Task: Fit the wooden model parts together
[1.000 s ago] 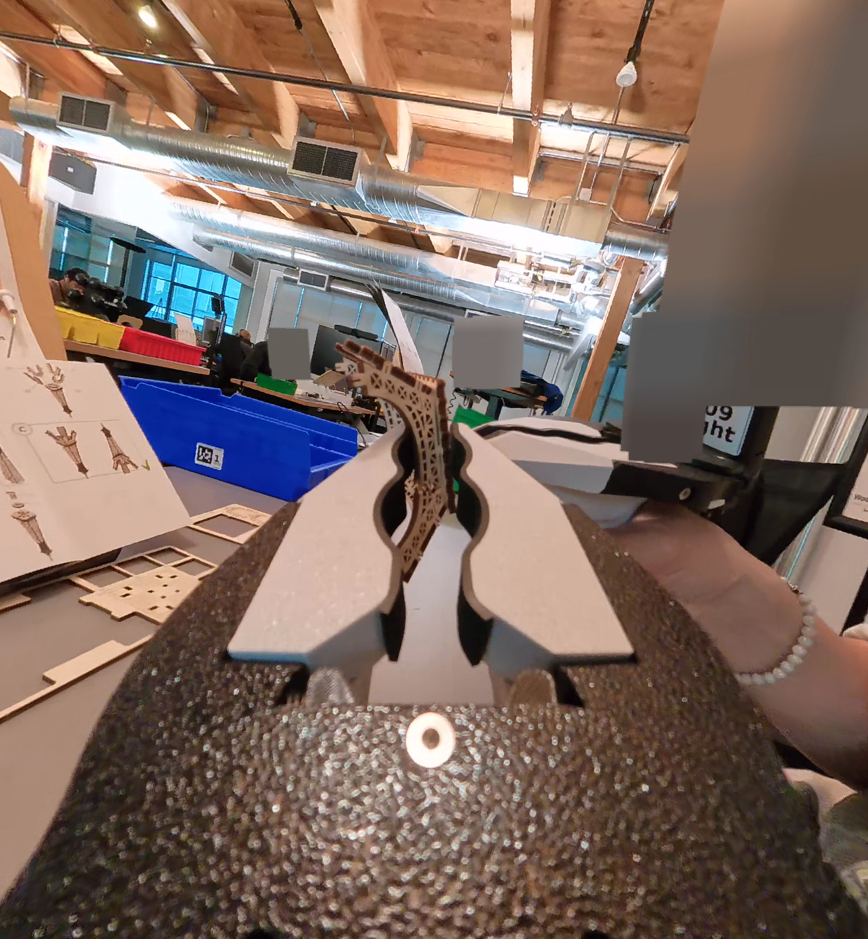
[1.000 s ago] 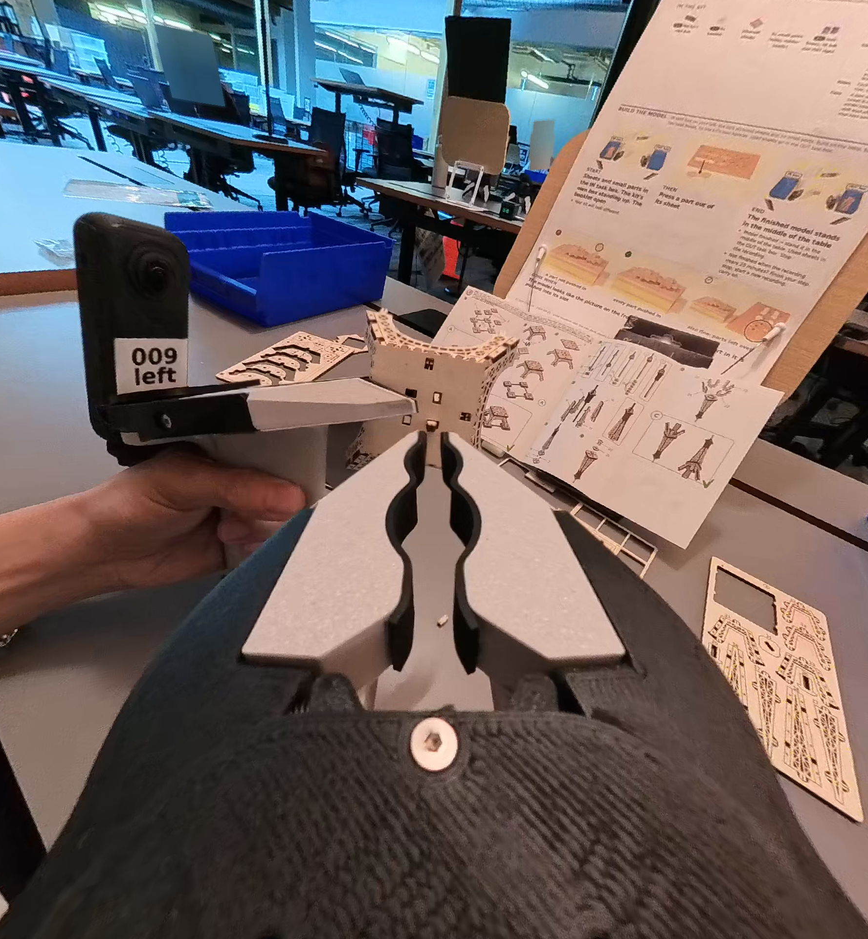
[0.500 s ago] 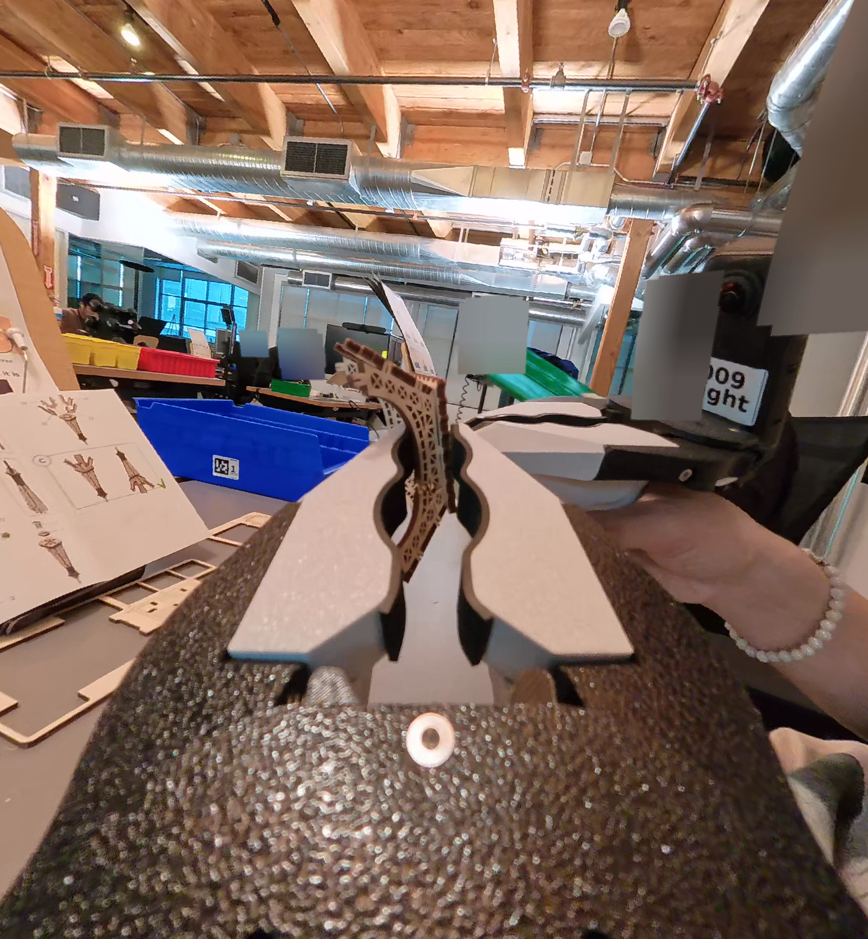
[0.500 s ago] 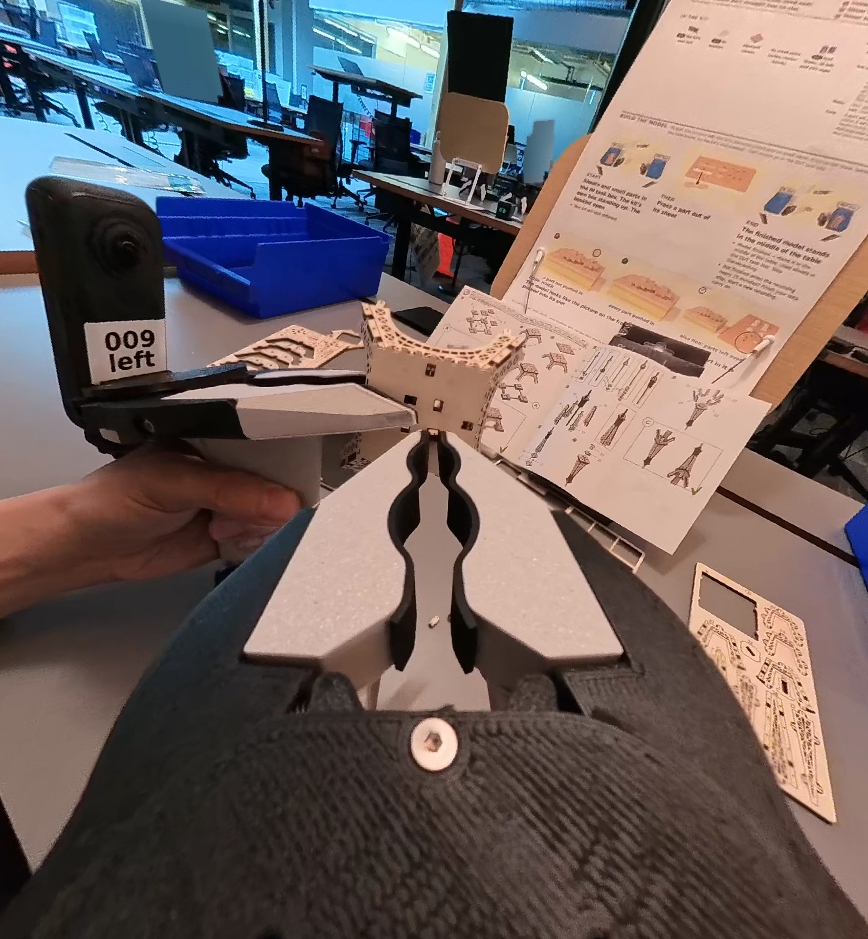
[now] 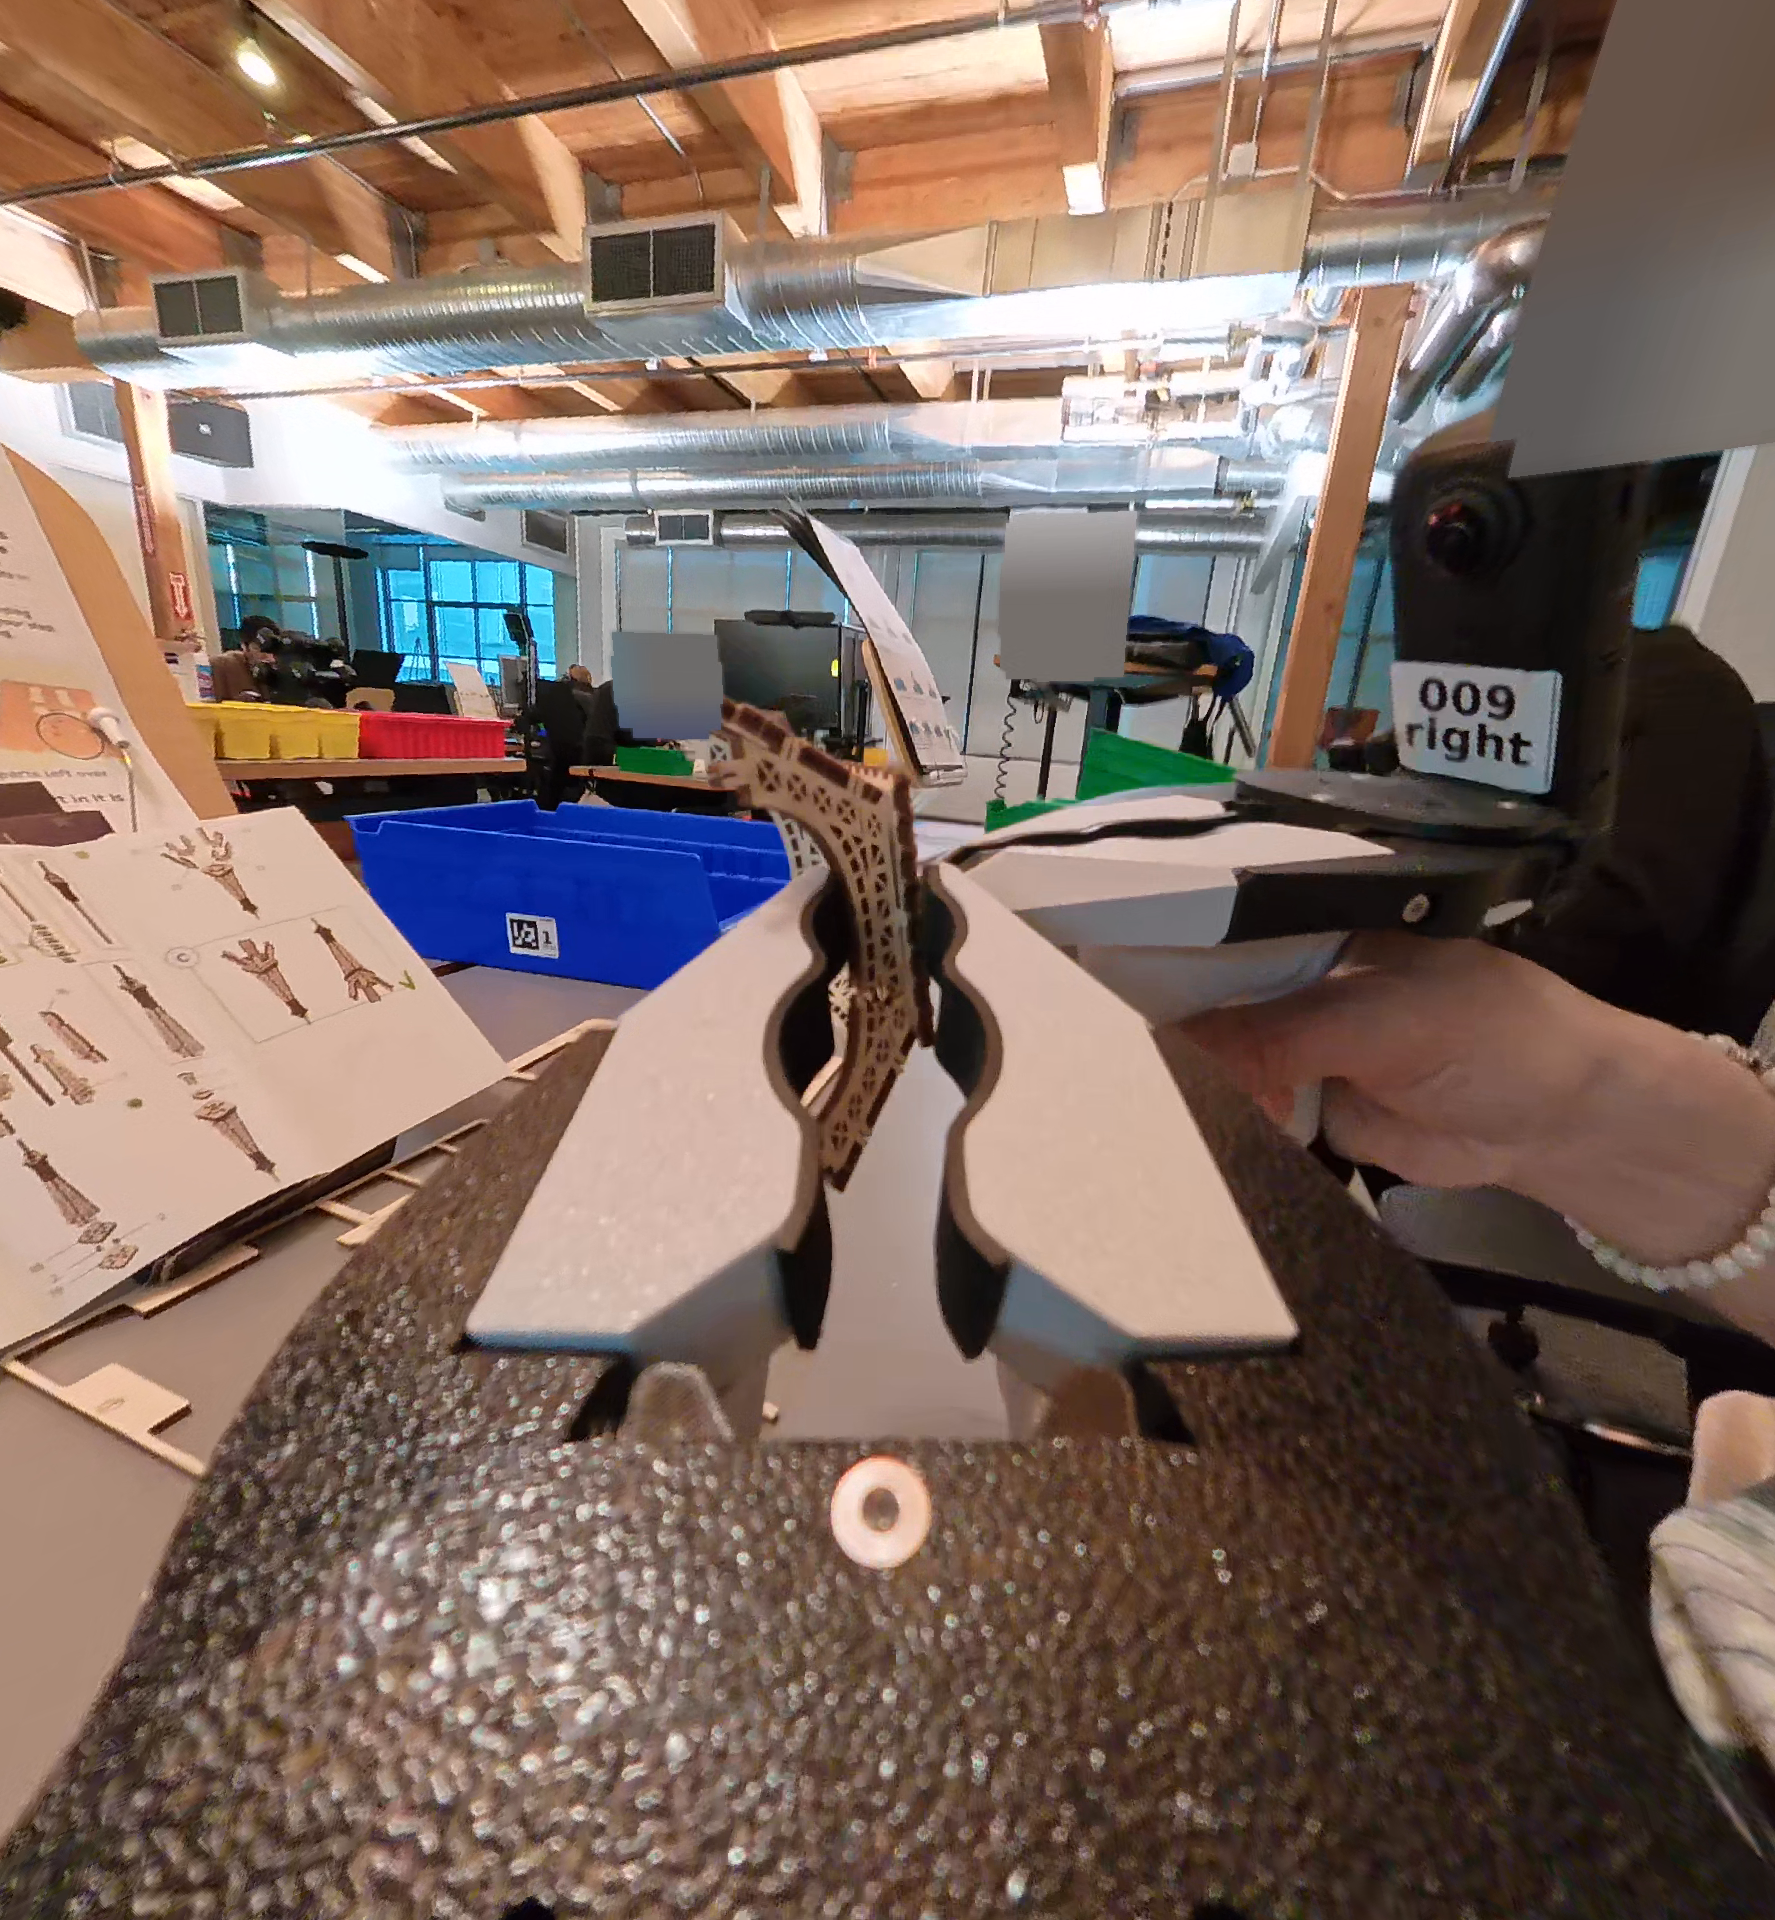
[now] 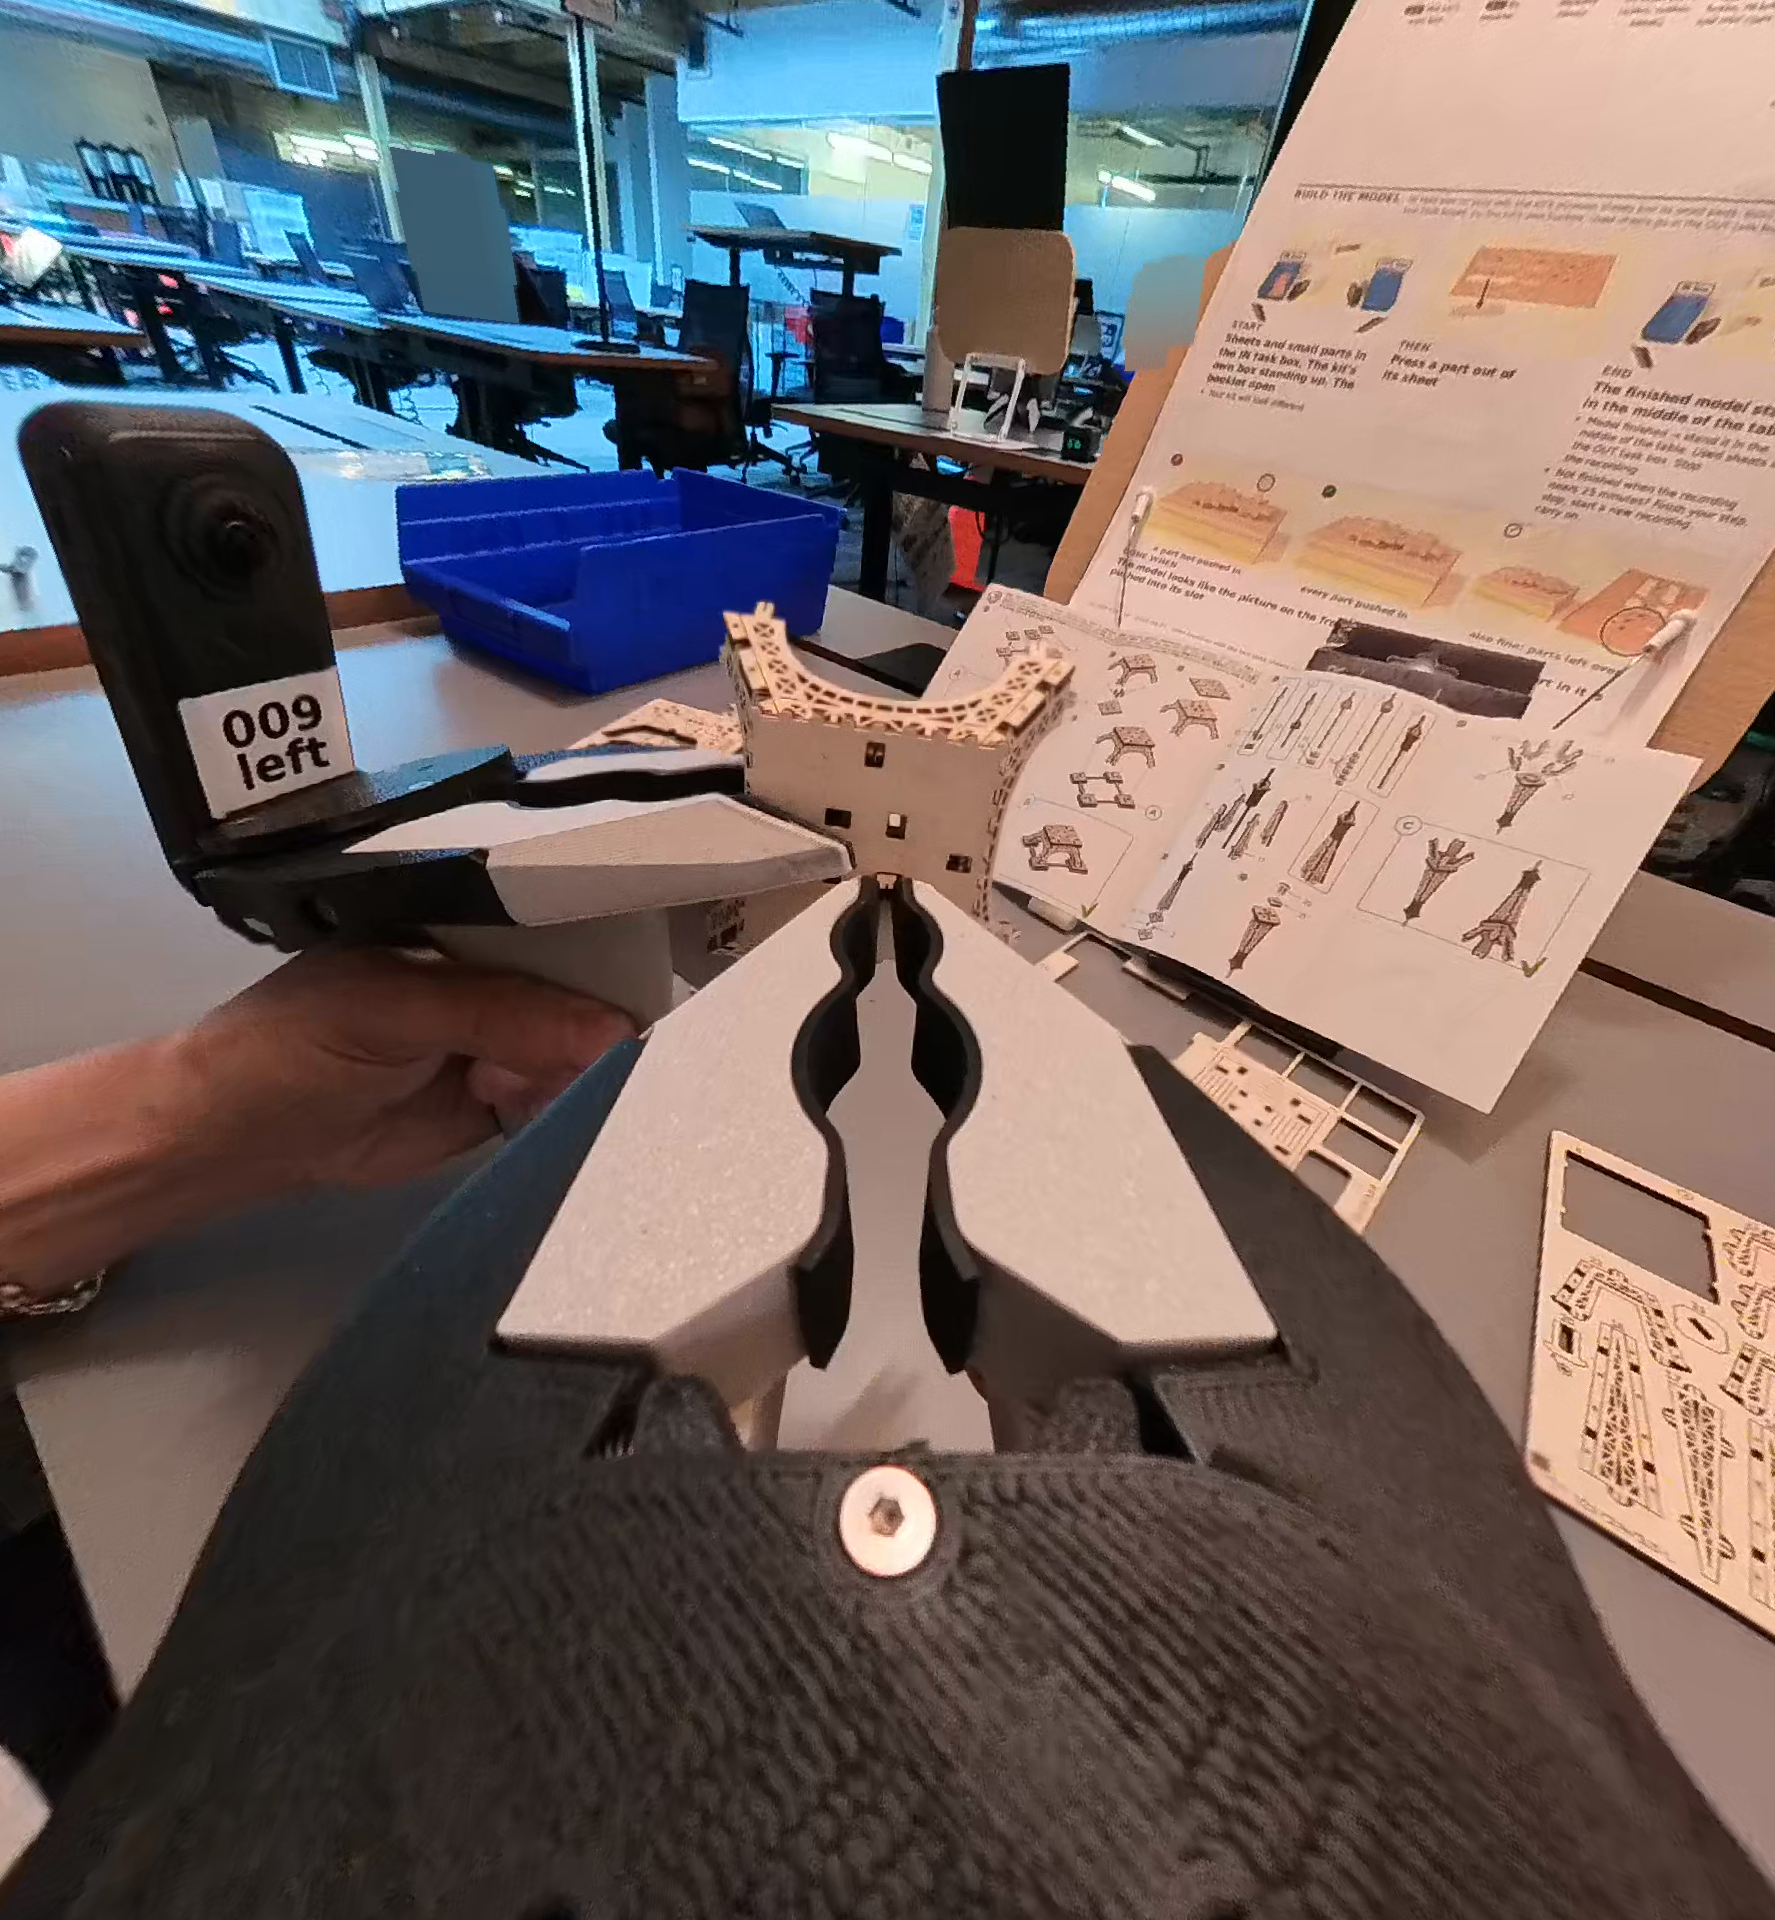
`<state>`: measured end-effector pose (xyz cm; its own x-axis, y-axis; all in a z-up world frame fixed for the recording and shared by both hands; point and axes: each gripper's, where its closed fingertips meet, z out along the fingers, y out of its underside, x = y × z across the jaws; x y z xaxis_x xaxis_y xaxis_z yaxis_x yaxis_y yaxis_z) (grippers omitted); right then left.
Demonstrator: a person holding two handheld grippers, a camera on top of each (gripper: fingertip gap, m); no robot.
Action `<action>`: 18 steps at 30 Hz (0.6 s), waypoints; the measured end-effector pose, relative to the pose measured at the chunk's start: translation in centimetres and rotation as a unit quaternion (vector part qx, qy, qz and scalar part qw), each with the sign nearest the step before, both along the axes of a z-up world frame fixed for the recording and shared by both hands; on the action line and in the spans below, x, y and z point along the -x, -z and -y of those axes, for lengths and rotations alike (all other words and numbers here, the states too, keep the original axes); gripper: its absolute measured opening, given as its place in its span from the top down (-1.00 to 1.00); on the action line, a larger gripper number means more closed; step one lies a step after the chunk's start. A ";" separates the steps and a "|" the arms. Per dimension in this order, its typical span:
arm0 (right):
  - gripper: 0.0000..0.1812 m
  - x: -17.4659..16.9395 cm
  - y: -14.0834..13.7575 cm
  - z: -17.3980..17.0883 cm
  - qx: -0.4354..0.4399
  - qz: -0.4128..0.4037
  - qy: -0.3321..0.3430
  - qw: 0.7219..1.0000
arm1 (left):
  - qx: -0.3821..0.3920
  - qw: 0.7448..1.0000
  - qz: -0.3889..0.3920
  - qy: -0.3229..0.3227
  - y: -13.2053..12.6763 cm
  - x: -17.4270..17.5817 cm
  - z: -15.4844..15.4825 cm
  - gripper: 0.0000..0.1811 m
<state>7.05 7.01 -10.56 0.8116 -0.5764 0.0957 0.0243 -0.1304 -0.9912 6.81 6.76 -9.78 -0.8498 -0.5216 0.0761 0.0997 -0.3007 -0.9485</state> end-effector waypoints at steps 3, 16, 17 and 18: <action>0.99 0.1 0.1 0.0 -0.009 -0.012 -0.011 1.000 | -0.015 1.000 0.008 0.000 0.0 0.2 0.0 0.87; 0.99 1.4 -1.6 -0.2 -0.113 0.021 -0.062 0.991 | -0.124 0.983 0.122 -0.050 -1.4 1.8 0.0 0.88; 0.99 1.8 -2.0 -0.2 -0.129 0.037 -0.072 0.988 | -0.143 0.978 0.143 -0.055 -1.8 2.2 0.0 0.88; 0.99 2.1 -2.3 -0.2 -0.144 0.050 -0.080 0.985 | -0.158 0.972 0.163 -0.060 -2.1 2.6 0.0 0.88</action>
<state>4.93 7.18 -8.26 0.8890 -0.4567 0.0323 0.1220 0.1684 -0.9781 4.25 6.74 -7.70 -0.7338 -0.5714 -0.3674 0.4264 0.0336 -0.9039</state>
